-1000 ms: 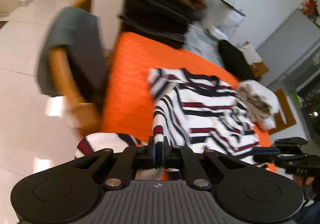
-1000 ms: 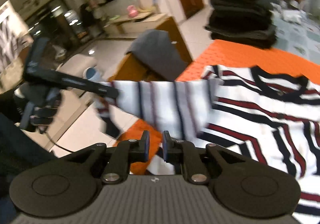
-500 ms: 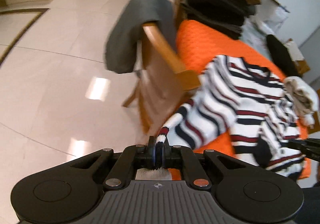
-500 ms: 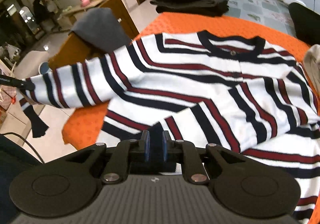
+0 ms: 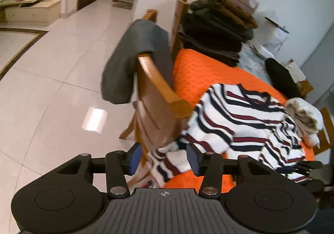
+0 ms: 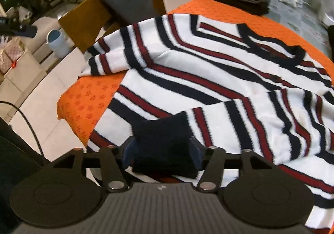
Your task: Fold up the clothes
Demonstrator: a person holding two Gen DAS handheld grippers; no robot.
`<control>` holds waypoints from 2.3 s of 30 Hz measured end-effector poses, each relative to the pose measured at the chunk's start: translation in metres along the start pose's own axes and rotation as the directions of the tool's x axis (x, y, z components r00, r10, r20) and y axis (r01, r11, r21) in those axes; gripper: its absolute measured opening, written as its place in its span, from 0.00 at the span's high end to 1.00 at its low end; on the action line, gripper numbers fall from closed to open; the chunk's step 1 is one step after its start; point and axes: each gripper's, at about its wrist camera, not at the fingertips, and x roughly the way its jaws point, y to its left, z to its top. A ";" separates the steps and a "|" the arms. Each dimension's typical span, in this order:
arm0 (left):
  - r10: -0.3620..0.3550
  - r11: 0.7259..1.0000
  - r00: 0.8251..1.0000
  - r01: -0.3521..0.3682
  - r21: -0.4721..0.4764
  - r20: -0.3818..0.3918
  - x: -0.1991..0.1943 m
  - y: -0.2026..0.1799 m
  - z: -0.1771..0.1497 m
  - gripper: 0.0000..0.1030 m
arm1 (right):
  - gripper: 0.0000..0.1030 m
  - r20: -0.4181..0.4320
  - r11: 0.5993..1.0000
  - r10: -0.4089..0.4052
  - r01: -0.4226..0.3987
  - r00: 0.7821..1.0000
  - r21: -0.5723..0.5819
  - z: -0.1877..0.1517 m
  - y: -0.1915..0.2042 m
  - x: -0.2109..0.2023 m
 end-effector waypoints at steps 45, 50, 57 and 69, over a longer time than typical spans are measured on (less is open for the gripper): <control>-0.238 0.971 0.971 0.237 0.031 0.024 0.108 -0.368 -0.072 0.42 | 0.94 0.408 0.779 -0.594 0.370 0.693 0.505 -0.080 -0.408 -0.398; -0.265 0.963 0.964 0.264 0.057 0.015 0.117 -0.414 -0.081 0.41 | 0.94 0.331 0.712 -0.651 0.398 0.683 0.578 -0.126 -0.474 -0.411; -0.206 0.977 0.979 0.206 0.051 -0.006 0.135 -0.427 -0.092 0.40 | 0.94 0.158 0.637 -0.621 0.376 0.768 0.673 -0.195 -0.547 -0.334; -0.032 0.999 0.998 0.031 0.021 0.055 0.167 -0.407 -0.097 0.26 | 0.49 0.156 0.679 -0.586 0.377 0.795 0.630 -0.213 -0.516 -0.275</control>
